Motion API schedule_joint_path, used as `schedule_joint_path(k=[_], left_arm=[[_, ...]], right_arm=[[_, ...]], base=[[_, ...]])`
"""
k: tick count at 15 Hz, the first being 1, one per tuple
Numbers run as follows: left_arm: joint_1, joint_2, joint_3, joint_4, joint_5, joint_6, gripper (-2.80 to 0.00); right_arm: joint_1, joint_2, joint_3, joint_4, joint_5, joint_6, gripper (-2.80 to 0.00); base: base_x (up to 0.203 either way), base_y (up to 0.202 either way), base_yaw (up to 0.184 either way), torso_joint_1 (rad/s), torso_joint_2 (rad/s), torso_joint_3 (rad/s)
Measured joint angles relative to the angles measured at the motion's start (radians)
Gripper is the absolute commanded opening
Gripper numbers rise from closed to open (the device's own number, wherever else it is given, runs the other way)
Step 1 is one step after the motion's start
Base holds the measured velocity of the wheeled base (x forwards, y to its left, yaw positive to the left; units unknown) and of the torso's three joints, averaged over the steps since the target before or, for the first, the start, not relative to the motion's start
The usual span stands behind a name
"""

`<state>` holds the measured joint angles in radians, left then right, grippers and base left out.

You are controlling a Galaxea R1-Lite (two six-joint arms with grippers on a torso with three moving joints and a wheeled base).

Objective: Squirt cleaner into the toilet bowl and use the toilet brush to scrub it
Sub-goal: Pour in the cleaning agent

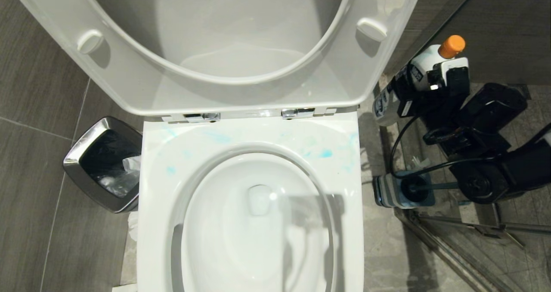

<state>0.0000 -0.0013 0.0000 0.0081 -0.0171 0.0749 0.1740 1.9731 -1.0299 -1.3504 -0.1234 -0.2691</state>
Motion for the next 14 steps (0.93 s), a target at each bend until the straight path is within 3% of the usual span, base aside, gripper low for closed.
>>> schedule_joint_path(k=[7, 14], left_arm=[[0.000, 0.000, 0.000, 0.000, 0.001, 0.000, -2.80], [0.000, 0.000, 0.000, 0.000, 0.000, 0.000, -2.80]], right_arm=[[0.002, -0.326, 0.177, 0.223, -0.004, 0.041, -2.80], [0.061, -0.683, 0.276, 0.620, -0.018, 0.015, -2.80]], base=[[0.000, 0.000, 0.000, 0.000, 0.00, 0.000], [0.000, 0.000, 0.000, 0.000, 0.00, 0.000]])
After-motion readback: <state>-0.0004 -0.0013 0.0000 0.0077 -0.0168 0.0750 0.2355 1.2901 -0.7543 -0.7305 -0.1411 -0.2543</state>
